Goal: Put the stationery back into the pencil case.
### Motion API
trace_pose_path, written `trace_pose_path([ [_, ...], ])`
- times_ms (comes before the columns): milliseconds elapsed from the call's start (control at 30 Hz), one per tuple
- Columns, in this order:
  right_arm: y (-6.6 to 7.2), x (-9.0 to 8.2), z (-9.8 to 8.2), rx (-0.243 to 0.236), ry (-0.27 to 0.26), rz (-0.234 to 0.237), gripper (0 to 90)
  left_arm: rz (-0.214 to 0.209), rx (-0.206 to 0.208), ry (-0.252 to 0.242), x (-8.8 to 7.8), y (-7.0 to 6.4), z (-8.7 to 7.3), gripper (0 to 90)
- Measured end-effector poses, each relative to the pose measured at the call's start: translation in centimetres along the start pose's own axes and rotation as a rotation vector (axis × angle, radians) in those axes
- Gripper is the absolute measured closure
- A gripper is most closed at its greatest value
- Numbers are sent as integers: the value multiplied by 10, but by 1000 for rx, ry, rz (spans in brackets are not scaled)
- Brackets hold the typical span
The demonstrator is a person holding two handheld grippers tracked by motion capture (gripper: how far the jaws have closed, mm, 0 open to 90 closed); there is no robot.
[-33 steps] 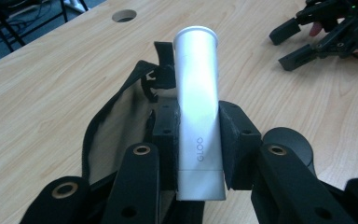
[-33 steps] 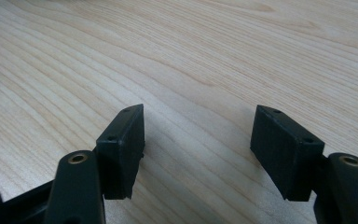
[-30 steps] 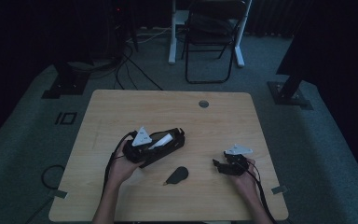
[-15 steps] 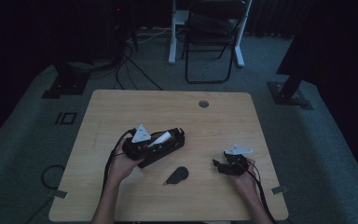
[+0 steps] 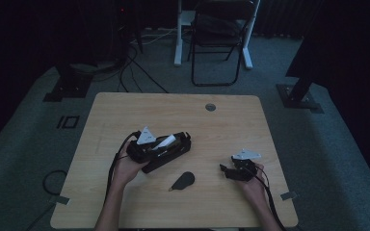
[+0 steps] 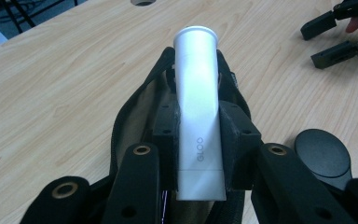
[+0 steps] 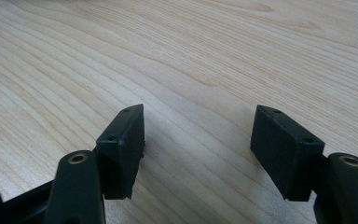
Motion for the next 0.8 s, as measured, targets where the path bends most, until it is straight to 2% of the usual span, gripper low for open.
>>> trace_pose_path([
  [800,0,0,0,0,0,0,351,-10,-16,53,16,4,-5,708],
])
Point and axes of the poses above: each handheld gripper's, and its own axes: x roughly forward along the jaws, z roughly out of its top, y roughly to its left, the point moved 3 cm from there along x, roughly forward along the jaws, and after that the axes turned 4 degrees about x, right-handed, at the moved point
